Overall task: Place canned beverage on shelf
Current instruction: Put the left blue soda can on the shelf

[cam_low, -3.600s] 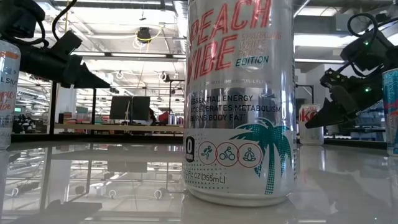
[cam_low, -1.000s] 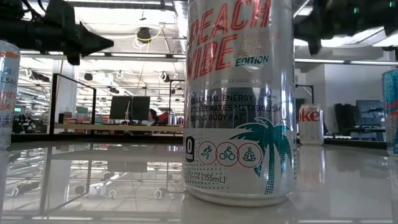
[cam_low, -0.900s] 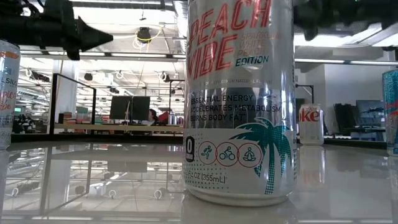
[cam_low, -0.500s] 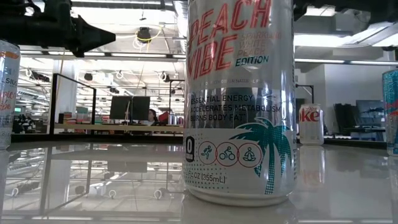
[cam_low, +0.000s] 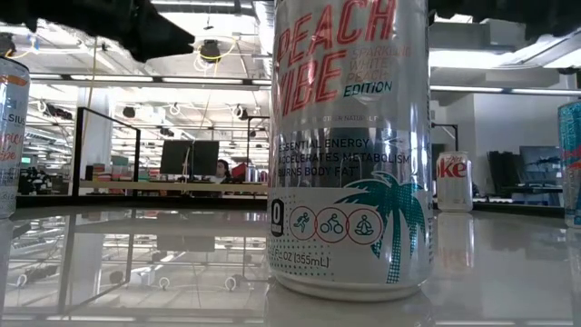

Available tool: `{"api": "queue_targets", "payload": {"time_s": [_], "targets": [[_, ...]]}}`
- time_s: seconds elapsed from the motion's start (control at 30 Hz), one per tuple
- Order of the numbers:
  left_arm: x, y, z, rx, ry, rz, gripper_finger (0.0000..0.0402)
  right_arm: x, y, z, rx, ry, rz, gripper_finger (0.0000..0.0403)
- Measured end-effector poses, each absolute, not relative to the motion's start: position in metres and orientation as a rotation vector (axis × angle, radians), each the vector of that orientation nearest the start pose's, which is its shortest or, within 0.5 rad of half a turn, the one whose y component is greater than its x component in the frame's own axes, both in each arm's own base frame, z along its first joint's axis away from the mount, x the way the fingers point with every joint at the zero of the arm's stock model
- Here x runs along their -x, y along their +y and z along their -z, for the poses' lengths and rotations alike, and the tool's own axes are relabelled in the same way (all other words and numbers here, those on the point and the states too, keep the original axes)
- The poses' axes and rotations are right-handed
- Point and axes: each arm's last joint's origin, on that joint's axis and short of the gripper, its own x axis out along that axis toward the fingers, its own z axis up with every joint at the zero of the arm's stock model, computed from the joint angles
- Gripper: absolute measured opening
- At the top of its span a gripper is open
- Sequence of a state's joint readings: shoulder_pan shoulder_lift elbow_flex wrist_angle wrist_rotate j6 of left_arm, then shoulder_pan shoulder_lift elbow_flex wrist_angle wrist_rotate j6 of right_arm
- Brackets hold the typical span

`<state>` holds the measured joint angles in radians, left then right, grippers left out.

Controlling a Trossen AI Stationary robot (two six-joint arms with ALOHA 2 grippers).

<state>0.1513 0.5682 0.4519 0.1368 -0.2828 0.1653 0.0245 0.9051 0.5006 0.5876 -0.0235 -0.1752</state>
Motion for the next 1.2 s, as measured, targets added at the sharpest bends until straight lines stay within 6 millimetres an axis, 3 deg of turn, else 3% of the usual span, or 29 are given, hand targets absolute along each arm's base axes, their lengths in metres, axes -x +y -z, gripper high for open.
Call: {"api": "queue_targets", "payload": {"time_s": [0.2,0.37,0.63,0.87,1.03,1.2], "targets": [[-0.15,0.033,-0.291,-0.133,0.026,-0.487,0.0301,-0.201,0.006,-0.296,0.177,-0.206,-0.03,0.0064],[-0.151,0.031,-0.292,-0.134,0.042,-0.427,0.0325,-0.202,0.006,-0.297,0.177,-0.165,-0.034,0.0064],[-0.152,0.029,-0.29,-0.134,0.061,-0.35,0.0327,-0.207,0.007,-0.295,0.175,-0.143,-0.041,0.0064],[-0.153,0.026,-0.29,-0.136,0.054,-0.239,0.0327,-0.235,0.018,-0.294,0.175,-0.053,-0.088,0.0064],[-0.158,0.025,-0.286,-0.131,0.042,-0.17,0.0327,-0.253,0.025,-0.298,0.186,0.113,-0.126,0.0064],[-0.179,0.026,-0.28,-0.137,0.037,-0.108,0.0327,-0.26,0.033,-0.298,0.109,0.295,-0.149,0.0064]]}}
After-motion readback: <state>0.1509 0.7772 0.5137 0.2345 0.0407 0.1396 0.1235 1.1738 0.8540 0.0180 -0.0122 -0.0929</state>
